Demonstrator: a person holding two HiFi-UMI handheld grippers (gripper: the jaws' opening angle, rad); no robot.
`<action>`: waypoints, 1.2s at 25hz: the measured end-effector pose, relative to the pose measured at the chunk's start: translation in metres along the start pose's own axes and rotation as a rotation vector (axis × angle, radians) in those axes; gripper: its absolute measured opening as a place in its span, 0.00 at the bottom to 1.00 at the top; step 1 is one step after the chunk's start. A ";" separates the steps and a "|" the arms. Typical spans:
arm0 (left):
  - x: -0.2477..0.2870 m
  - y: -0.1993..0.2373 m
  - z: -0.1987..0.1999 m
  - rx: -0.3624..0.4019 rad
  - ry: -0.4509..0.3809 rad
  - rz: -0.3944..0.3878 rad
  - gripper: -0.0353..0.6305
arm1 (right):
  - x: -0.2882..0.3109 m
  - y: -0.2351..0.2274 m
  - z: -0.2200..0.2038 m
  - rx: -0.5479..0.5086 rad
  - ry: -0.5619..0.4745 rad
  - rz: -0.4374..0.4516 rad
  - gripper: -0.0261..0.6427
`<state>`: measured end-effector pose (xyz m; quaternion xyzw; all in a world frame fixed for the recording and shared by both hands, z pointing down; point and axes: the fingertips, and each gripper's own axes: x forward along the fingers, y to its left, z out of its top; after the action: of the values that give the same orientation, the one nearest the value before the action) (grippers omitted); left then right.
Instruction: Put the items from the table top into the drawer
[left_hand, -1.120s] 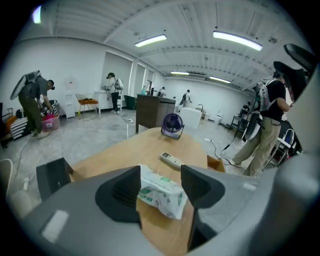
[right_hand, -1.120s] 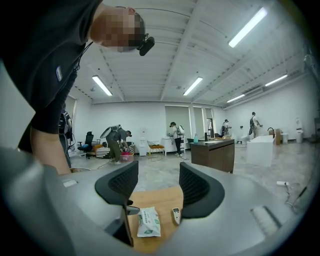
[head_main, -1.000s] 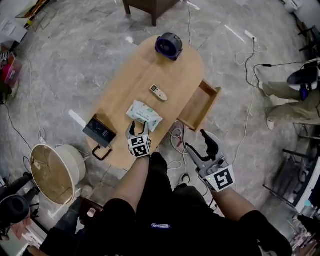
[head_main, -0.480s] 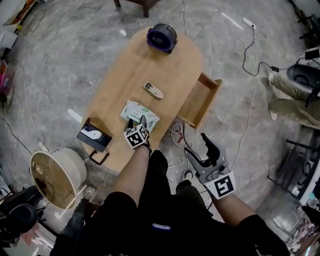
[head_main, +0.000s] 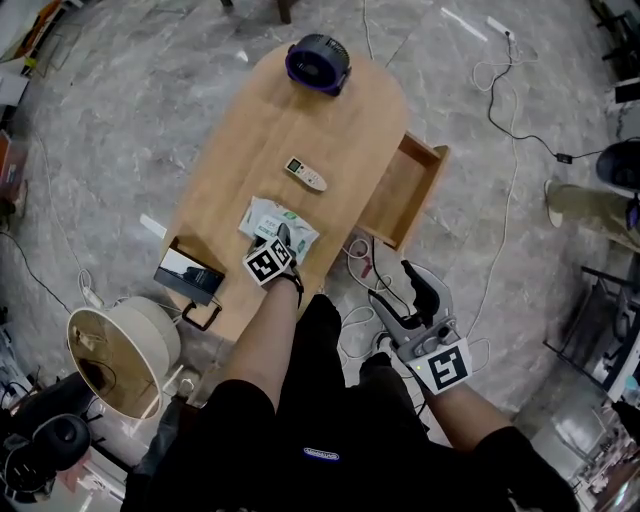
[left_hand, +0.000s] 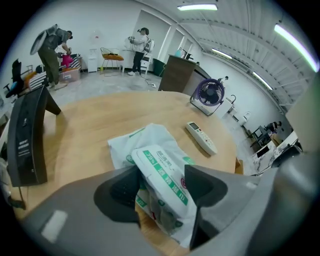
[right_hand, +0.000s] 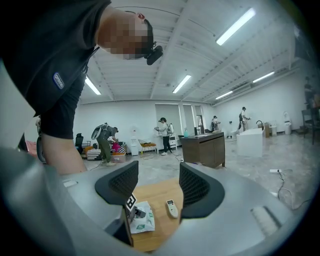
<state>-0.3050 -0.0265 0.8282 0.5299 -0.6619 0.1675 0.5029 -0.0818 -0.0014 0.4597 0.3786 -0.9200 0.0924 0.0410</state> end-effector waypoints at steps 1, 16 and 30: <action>0.001 0.001 0.000 -0.009 0.006 0.001 0.49 | 0.000 0.001 -0.002 0.002 0.002 0.001 0.44; -0.012 -0.014 0.021 0.024 0.009 -0.204 0.13 | 0.003 0.005 -0.008 0.002 0.017 0.020 0.41; -0.051 -0.012 0.017 0.150 0.040 -0.277 0.09 | 0.019 0.005 0.008 0.013 0.002 -0.003 0.39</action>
<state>-0.3067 -0.0167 0.7744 0.6488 -0.5578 0.1563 0.4934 -0.0990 -0.0128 0.4535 0.3803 -0.9187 0.0988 0.0398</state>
